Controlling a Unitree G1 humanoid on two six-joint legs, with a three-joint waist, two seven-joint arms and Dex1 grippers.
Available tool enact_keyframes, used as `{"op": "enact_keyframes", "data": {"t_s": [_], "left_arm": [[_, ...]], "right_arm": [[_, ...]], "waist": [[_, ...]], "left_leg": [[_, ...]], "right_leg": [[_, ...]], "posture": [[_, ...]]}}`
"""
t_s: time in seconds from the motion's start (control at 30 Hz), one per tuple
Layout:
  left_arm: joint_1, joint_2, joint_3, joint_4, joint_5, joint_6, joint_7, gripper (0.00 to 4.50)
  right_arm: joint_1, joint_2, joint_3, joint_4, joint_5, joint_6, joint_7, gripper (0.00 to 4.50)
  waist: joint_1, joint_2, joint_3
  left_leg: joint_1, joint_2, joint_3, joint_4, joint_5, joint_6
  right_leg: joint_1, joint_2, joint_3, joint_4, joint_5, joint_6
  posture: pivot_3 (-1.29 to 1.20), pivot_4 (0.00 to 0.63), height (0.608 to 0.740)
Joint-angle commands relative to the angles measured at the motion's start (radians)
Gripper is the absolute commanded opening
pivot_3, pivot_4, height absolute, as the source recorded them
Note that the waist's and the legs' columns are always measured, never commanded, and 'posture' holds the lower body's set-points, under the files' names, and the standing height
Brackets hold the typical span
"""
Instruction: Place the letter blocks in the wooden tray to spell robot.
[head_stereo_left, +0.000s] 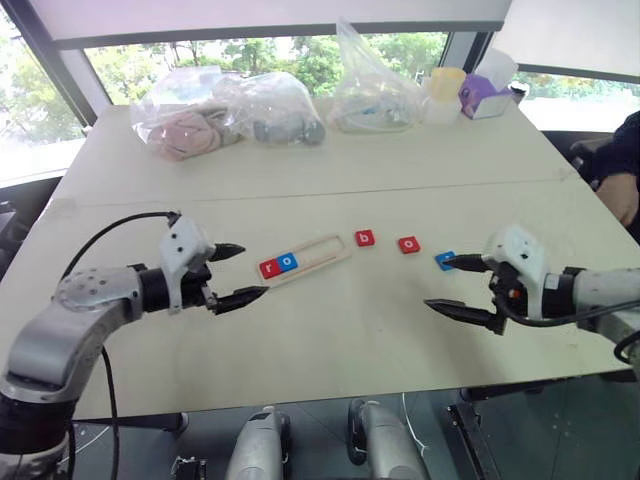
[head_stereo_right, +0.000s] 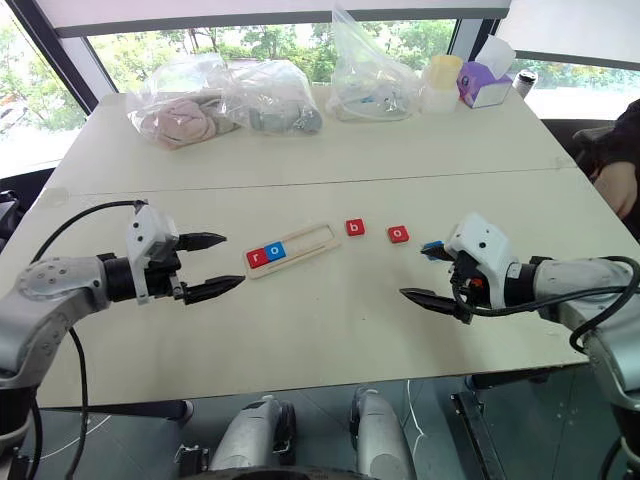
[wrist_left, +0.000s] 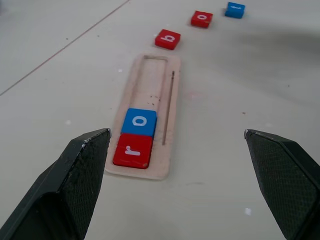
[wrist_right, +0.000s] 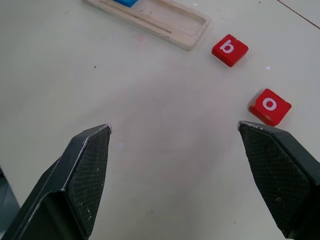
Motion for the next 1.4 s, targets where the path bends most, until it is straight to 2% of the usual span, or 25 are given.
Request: {"op": "enact_keyframes", "data": {"t_s": [0.03,0.37,0.77,0.93,1.1,1.4], "left_arm": [[-0.006,0.030,0.031,-0.007,-0.023,-0.004,-0.028,4.50],[-0.020,0.051,0.025,-0.007,-0.004,-0.021,-0.010,4.50],[-0.065,0.010,-0.009,0.035,0.017,-0.041,0.032,4.50],[-0.086,-0.003,-0.091,0.125,0.117,-0.151,0.001,4.50],[-0.150,-0.086,-0.185,0.327,0.215,-0.314,-0.030,4.50],[-0.272,-0.186,-0.250,0.634,0.324,-0.538,-0.103,4.50]], "right_arm": [[-0.050,-0.016,0.011,0.036,-0.003,-0.045,0.022,4.17],[-0.105,-0.020,0.053,0.106,-0.041,-0.105,0.035,4.17],[-0.111,-0.001,0.083,0.084,-0.042,-0.098,0.006,4.17],[-0.095,0.009,0.090,0.052,-0.028,-0.080,-0.019,4.17],[-0.074,0.034,0.090,0.015,-0.022,-0.065,-0.058,4.17],[-0.008,0.052,0.074,-0.054,-0.015,-0.042,-0.110,4.17]], "waist": [[0.000,0.000,0.000],[0.000,0.000,0.000],[0.003,0.000,0.000],[0.004,0.000,0.000],[0.018,-0.001,0.000],[0.022,-0.001,0.000]], "left_leg": [[0.000,0.000,0.000,0.000,0.000,0.000],[0.000,0.000,0.003,0.000,0.000,0.000],[0.004,0.000,0.003,0.001,0.000,0.000],[0.003,0.000,0.004,0.006,0.000,0.000],[0.003,0.001,0.003,0.014,0.000,0.000],[0.002,0.002,0.003,0.016,0.000,0.000]], "right_leg": [[0.000,0.000,0.000,0.000,0.000,0.000],[0.000,0.000,0.000,0.001,0.000,0.000],[0.002,0.000,0.001,0.003,0.000,0.000],[0.002,0.000,0.001,0.007,0.000,0.000],[0.003,0.000,0.002,0.012,0.000,0.000],[0.003,-0.001,0.002,0.012,0.001,-0.001]], "posture": [[0.00,0.150,0.740],[0.00,0.150,0.740],[0.00,0.150,0.740],[0.00,0.150,0.740],[0.00,0.150,0.740],[0.00,0.150,0.740]]}}
